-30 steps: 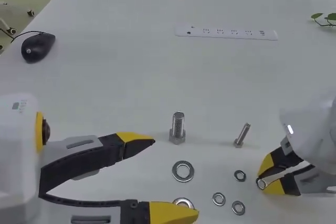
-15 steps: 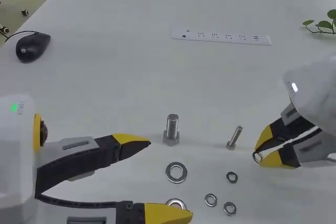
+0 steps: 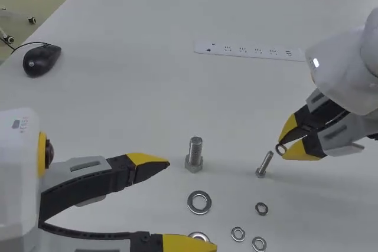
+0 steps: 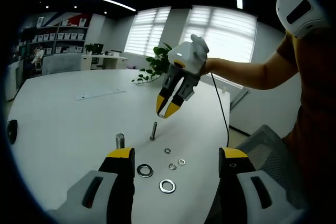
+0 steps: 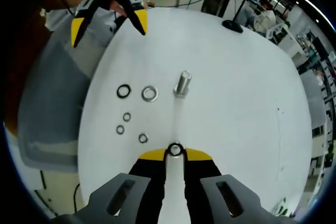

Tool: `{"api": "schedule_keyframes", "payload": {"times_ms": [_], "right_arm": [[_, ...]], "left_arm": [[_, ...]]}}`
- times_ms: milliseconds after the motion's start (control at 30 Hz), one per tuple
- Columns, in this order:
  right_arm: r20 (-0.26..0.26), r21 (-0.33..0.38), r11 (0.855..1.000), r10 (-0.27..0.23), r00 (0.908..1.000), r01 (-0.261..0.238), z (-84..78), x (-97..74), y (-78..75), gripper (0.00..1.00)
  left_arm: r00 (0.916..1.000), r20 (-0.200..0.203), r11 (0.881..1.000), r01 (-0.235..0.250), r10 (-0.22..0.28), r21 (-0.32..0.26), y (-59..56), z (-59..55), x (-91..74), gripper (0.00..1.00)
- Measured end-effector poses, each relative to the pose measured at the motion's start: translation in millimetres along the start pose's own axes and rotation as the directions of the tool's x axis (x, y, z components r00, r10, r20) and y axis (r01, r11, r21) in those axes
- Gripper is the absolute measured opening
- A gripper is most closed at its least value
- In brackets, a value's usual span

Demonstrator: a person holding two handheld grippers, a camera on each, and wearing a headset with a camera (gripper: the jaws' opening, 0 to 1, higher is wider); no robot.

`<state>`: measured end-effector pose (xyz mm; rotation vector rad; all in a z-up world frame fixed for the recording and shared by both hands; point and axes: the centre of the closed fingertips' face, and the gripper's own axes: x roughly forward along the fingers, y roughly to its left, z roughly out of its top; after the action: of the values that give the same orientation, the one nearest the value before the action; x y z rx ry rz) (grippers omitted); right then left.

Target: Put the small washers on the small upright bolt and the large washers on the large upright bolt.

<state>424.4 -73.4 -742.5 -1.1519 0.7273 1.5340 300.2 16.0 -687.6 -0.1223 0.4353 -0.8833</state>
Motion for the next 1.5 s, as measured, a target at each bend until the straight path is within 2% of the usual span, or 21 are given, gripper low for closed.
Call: {"api": "schedule_keyframes", "payload": {"times_ms": [267,967,1267,1500], "right_arm": [[-0.018,0.007,1.000,0.026,0.9995,-0.025,0.7,9.0,-2.7,0.12],[-0.059,0.015,0.998,0.055,0.9967,-0.055,-7.4,25.0,0.4,0.12],[-0.090,-0.009,0.998,0.068,0.9936,-0.069,-14.8,41.3,4.3,0.12],[-0.090,-0.007,0.997,0.077,0.9930,-0.078,-19.7,53.5,3.3,0.12]], "left_arm": [[0.9999,0.007,1.000,-0.015,0.015,0.002,3.3,3.0,-4.6,0.64],[0.9992,0.014,0.999,-0.036,0.037,-0.013,4.6,-1.5,-11.5,0.64],[0.9991,0.008,0.999,-0.043,0.043,-0.022,6.4,-4.0,-12.0,0.64],[0.9989,0.009,0.999,-0.046,0.046,-0.027,7.7,-3.8,-11.5,0.64]]}}
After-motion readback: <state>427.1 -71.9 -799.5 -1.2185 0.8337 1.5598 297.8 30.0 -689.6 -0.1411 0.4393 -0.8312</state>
